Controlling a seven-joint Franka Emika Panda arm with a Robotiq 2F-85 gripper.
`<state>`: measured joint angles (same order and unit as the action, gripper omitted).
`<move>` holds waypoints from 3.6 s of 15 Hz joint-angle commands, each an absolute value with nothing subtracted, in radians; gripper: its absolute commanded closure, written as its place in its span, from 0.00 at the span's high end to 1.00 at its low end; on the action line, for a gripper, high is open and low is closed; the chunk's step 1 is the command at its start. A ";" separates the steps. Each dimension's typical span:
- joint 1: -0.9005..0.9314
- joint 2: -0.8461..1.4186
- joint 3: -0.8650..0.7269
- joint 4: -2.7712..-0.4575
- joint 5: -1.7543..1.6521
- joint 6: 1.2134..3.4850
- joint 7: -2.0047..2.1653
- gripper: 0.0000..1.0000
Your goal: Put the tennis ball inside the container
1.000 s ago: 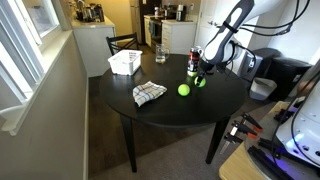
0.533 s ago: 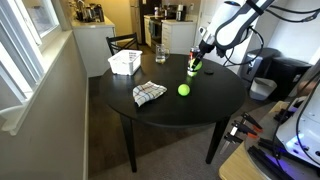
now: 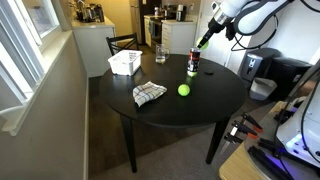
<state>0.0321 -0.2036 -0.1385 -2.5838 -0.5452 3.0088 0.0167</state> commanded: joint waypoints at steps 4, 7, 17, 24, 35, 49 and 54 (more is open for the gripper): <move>-0.032 -0.286 -0.144 -2.615 -0.569 3.009 0.084 0.43; -0.044 -0.242 -0.167 -2.585 -0.567 3.014 0.083 0.43; -0.061 -0.197 -0.186 -2.537 -0.560 3.010 0.090 0.43; -0.051 -0.200 -0.193 -2.545 -0.554 3.008 0.067 0.68; -0.103 -0.168 -0.173 -2.498 -0.611 3.031 0.114 0.43; -0.124 0.083 -0.165 -2.268 -0.929 3.090 0.420 0.43; -0.091 0.158 -0.175 -2.203 -1.022 3.083 0.515 0.43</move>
